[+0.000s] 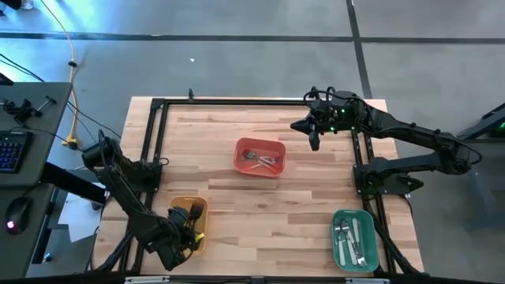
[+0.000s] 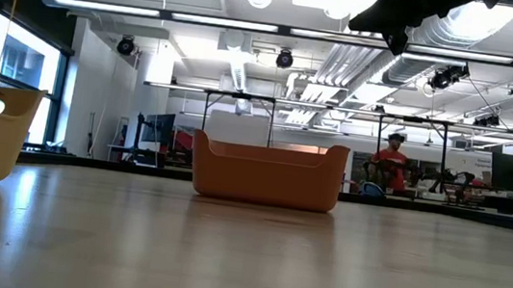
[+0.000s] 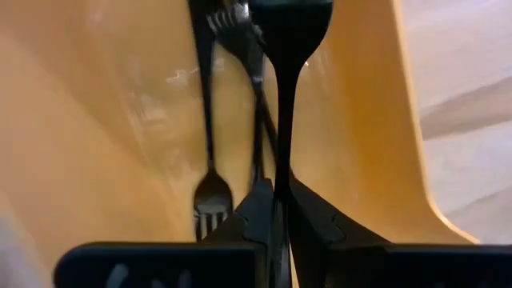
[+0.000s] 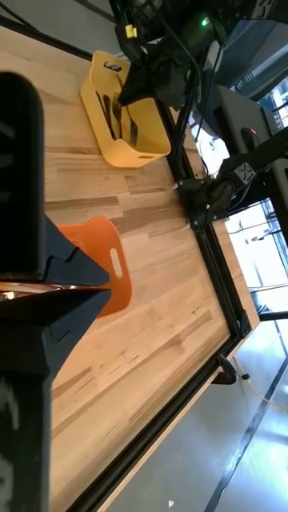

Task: Sort silverware by color (type)
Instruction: Put the black fork into the yellow bin, then return to Home Position

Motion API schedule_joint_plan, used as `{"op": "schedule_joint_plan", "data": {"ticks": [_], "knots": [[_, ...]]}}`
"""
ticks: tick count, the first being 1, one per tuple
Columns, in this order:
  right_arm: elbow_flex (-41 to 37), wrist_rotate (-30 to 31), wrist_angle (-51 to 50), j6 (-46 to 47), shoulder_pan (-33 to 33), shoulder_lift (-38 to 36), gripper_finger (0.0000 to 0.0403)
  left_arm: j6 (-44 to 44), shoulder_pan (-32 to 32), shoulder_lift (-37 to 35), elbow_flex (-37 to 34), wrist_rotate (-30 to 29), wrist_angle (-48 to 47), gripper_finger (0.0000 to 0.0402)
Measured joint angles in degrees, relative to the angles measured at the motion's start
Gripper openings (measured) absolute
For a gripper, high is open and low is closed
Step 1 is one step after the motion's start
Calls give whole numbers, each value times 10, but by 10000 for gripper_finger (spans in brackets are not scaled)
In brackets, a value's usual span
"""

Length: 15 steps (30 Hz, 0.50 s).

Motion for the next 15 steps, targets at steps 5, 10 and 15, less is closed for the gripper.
{"op": "schedule_joint_plan", "data": {"ticks": [5, 10, 15], "knots": [[0, 0, 0, 0, 0, 0, 0, -9, 0, 1, 0, 0, -12, 59], [0, 0, 0, 1, 0, 0, 0, 9, 0, -7, 0, -3, -39, 93], [0, 0, -1, -44, 0, 0, 0, 150, 15, -68, 0, -93, -25, 72]]}}
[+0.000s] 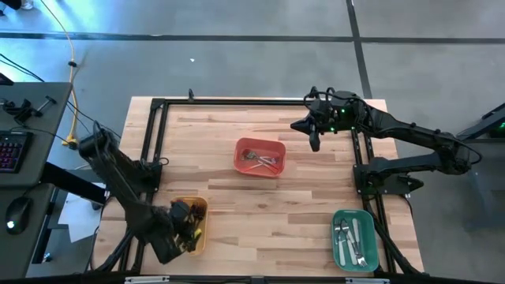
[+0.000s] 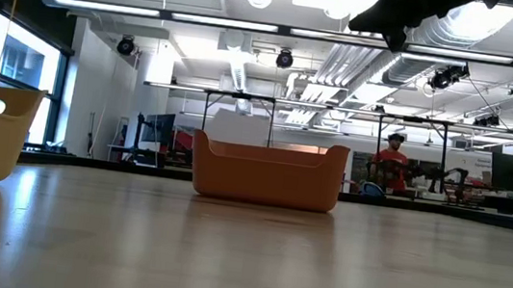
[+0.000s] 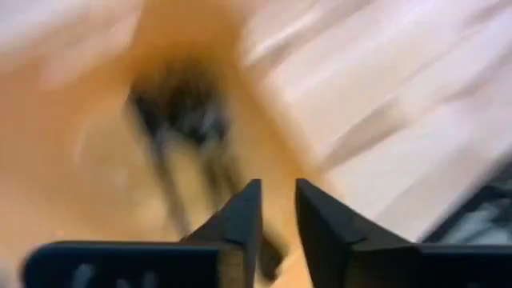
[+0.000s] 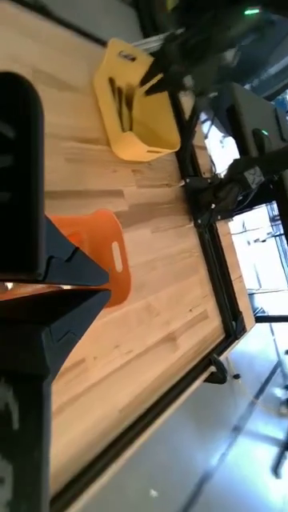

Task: Sort silverware by color (type)
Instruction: Return to Home Position

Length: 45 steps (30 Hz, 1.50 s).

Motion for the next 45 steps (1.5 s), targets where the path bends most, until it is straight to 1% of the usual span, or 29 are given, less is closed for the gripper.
{"op": "schedule_joint_plan", "data": {"ticks": [3, 4, 6, 8, 10, 11, 13, 16, 18, 20, 23, 25, 27, 30, 33, 37, 39, 42, 45], "knots": [[-2, -2, 3, -49, 0, 0, 0, 107, 18, -61, -4, -87, 12, 21], [-6, -13, 11, -63, 0, 0, 0, 144, 26, -80, -4, -113, 11, 10], [-26, -46, 50, -70, -2, 0, 0, 232, 44, -118, -5, -158, 15, 8], [-56, -75, 108, -57, -3, 0, 0, 335, 65, -152, -5, -192, 37, 6], [-94, -81, 174, -42, -2, 0, 0, 434, 95, -184, -5, -192, 62, 1], [-115, -81, 208, -32, 0, 0, 0, 482, 113, -199, -11, -182, 85, 1], [-158, -81, 284, -8, 0, 0, 0, 574, 155, -233, -37, -144, 174, 0], [-212, -75, 380, 21, 2, 0, 0, 689, 224, -278, -102, -66, 325, 0], [-238, -60, 415, 29, 6, -4, 0, 750, 273, -299, -149, -11, 409, 0], [-259, -42, 430, 27, 10, -16, 0, 804, 324, -312, -195, 43, 492, 0], [-289, -33, 433, 23, 9, -40, 0, 877, 405, -324, -258, 123, 590, 0], [-312, -11, 433, 23, 4, -64, 0, 900, 462, -323, -293, 174, 645, 0], [-339, 18, 434, 23, 4, -95, 0, 919, 510, -323, -320, 212, 693, 0], [-379, 46, 433, 27, 5, -144, 0, 954, 565, -324, -348, 246, 739, 0], [-424, 55, 433, 35, 5, -203, 0, 983, 599, -341, -362, 271, 743, 0], [-477, 62, 428, 48, 5, -289, 0, 1002, 615, -379, -393, 271, 740, 0], [-496, 62, 407, 56, 5, -336, 0, 1007, 621, -405, -409, 261, 745, 0], [-510, 79, 352, 62, 5, -409, 0, 1011, 631, -451, -441, 247, 754, 0], [-510, 90, 284, 62, 5, -478, 0, 1006, 644, -497, -482, 248, 767, 0]]}}
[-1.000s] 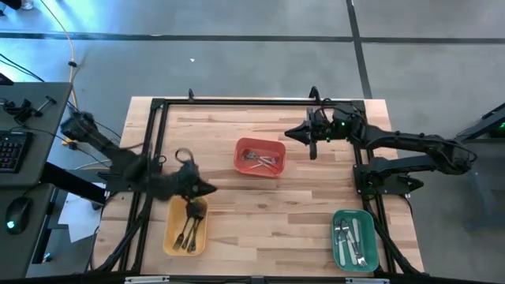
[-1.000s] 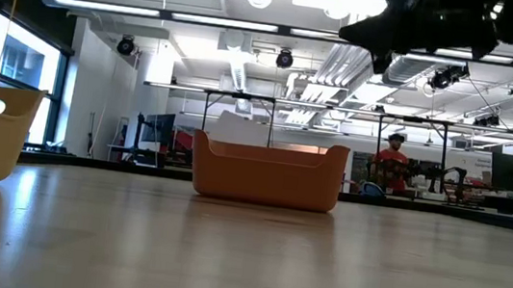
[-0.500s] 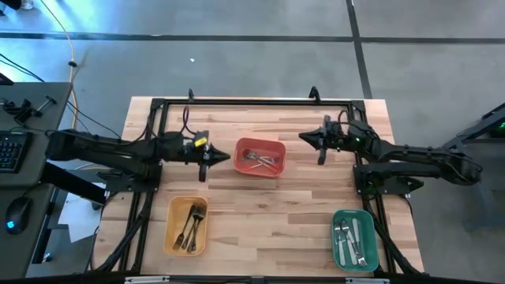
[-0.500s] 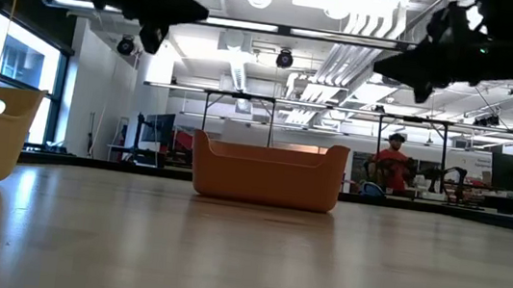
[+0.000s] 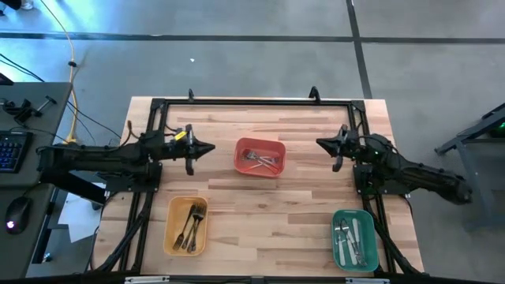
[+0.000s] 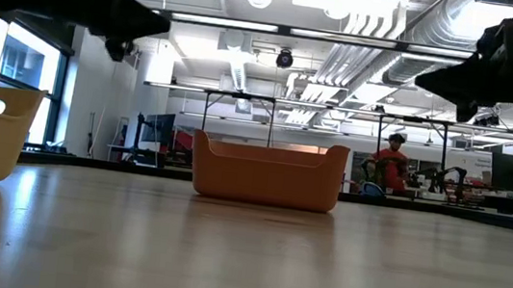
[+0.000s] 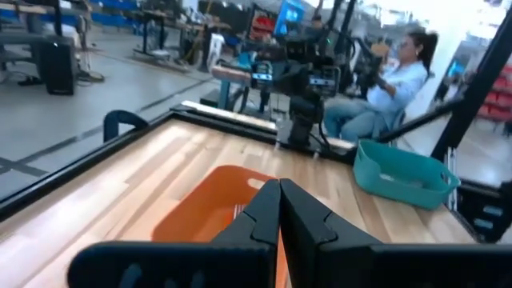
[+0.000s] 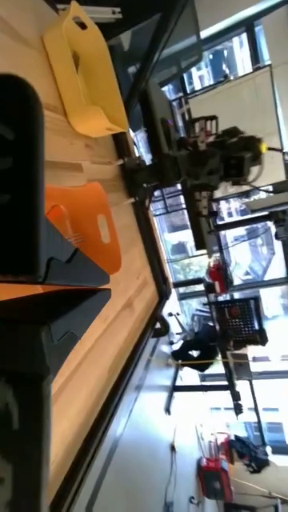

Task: Sort silverware by color (type)
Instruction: Return to Home Position

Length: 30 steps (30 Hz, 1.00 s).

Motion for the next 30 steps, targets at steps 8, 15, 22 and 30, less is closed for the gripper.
{"op": "schedule_joint_plan", "data": {"ticks": [8, 15, 22, 30], "knots": [[-1, 37, -120, 14, 0, -115, 0, -28, 17, -140, -103, 0, 3, 0], [-1, 41, -119, 46, 0, -116, 0, -54, 16, -264, -123, -13, -124, 0], [-1, 46, -129, 61, 0, -116, 0, -55, 15, -382, -120, -44, -223, 0], [-31, 62, -86, 39, 0, -111, 0, -62, 31, -378, -120, -44, -233, 0]]}}
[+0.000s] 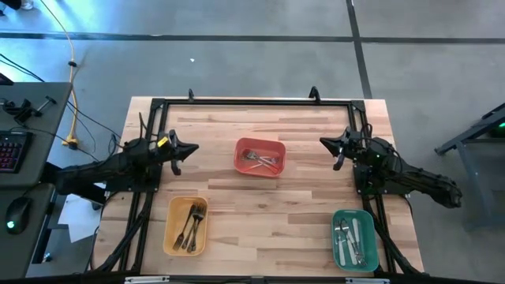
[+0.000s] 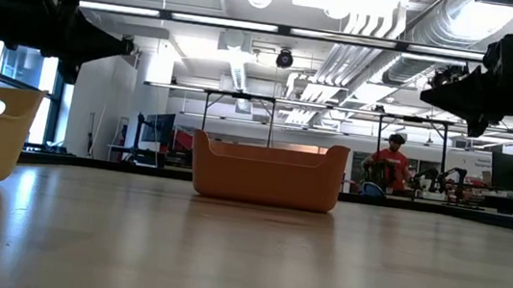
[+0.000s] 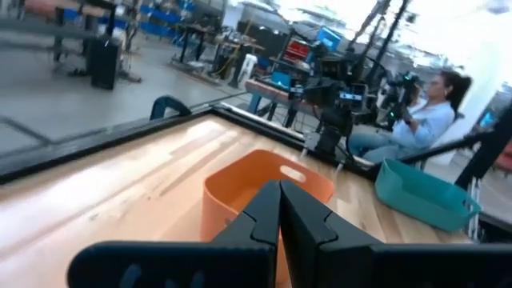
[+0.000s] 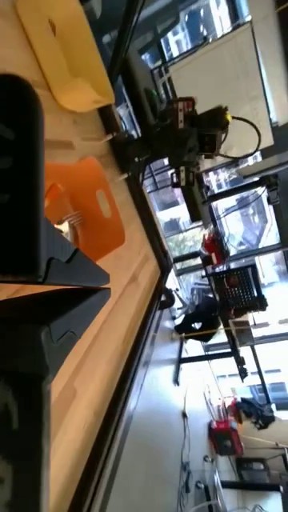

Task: Sort silverware by color (type)
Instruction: Return to Home Position

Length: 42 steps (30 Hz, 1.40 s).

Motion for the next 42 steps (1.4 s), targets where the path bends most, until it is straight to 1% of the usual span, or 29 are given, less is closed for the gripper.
{"op": "schedule_joint_plan", "data": {"ticks": [4, 7, 9, 12, 15, 19, 42], "knots": [[0, 9, -2, -2, 0, 2, 0, -33, 12, 9, 0, -1, -1, 0], [0, 9, -2, -6, 0, 3, 0, -26, 16, 15, 0, -1, -2, 0], [0, 9, -2, -31, 0, 3, 0, -24, 17, 16, 0, 1, -1, 0], [0, 8, -2, -76, 0, 3, 0, -63, 17, 16, 0, 4, -1, 0], [0, 8, -2, -93, 0, 3, 0, -66, 17, 16, 0, 4, -1, 0], [0, 8, -2, -87, 0, 3, 0, -50, 17, 16, 0, 4, -1, 0], [-1, 8, -2, -84, 0, 3, 0, -51, 17, 16, 0, 4, -1, 0]]}}
